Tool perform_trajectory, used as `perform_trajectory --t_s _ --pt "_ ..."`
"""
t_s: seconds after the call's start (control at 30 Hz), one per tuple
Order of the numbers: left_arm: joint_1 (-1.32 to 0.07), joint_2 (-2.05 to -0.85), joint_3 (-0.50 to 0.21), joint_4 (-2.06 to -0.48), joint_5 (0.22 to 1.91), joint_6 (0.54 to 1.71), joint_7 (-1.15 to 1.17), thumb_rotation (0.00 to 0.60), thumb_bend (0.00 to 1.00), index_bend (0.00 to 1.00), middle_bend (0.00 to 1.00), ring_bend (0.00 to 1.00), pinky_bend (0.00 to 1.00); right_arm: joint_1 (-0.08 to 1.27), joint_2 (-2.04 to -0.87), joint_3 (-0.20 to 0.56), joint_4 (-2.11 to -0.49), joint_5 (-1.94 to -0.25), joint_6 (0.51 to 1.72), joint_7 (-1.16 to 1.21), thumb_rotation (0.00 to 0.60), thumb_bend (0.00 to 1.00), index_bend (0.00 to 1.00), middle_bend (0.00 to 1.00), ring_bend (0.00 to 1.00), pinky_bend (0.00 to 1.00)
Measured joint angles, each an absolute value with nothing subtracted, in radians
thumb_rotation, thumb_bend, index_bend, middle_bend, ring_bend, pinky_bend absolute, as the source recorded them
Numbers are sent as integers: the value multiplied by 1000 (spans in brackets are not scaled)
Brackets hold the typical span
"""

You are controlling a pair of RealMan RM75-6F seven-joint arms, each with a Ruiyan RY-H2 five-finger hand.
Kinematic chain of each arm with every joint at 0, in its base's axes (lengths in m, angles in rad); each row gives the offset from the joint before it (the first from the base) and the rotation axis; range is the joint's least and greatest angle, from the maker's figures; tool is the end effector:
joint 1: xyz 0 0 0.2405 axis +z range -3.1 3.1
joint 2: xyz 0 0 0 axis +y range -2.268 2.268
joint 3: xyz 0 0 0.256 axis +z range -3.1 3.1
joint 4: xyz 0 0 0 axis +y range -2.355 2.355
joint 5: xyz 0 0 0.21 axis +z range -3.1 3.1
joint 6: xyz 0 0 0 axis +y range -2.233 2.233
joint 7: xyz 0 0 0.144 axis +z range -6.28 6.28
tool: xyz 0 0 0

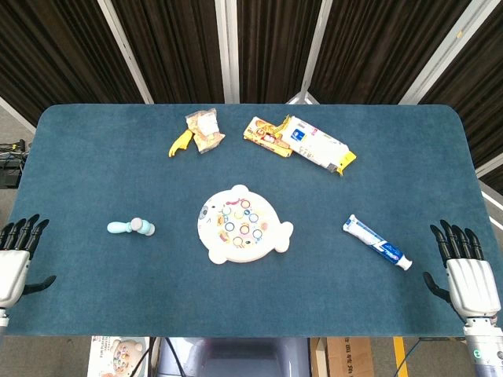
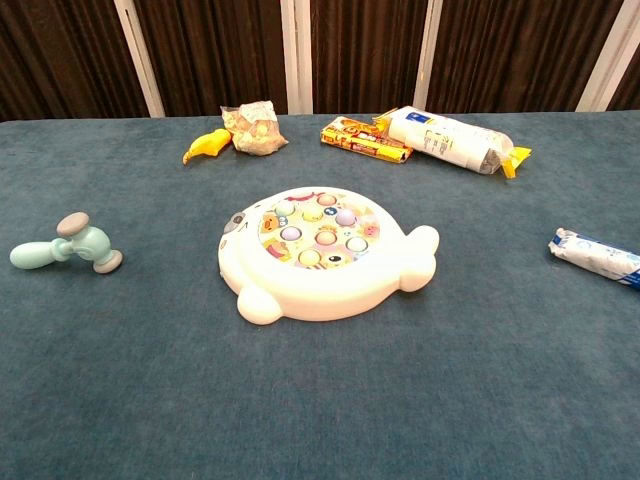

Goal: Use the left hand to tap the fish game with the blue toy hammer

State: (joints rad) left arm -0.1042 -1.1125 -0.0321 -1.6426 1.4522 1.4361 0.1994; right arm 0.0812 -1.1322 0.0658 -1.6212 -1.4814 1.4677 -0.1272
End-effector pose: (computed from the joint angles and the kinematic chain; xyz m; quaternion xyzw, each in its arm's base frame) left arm -0.3123 0.1825 0.1519 -0.6307 -0.3580 -0.3146 0.6125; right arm -0.3107 -0.1830 0.1549 0.6081 -0.3625 0.3541 0.6111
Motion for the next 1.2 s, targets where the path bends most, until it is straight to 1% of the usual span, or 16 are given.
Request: perform_trajectory --t_s 0.47,0.93,1.1,1.13,1.2 --pt "-111 -1110 -31 -1653 1446 1420 192 600 0 0 0 0 0 79 -1125 65 -1618 -1477 1465 -115 600 310 0 0 0 0" --pt "-129 -1101 -35 -1679 1421 1380 183 600 0 5 0 0 0 87 -1129 66 -1613 -1461 1439 -100 600 311 0 0 0 0" --pt "-146 -1103 -50 -1704 1408 1365 187 600 13 111 0 0 0 92 -1131 67 -1612 -1453 1426 -94 600 310 0 0 0 0" --pt "-153 -1102 -55 -1713 1401 1354 190 600 24 141 9 0 0 93 -1131 67 -1611 -1451 1423 -94 600 311 0 0 0 0" --pt "-170 -1100 -64 -1721 1393 1336 207 600 67 242 61 0 0 96 -1132 67 -1610 -1445 1413 -96 600 311 0 0 0 0"
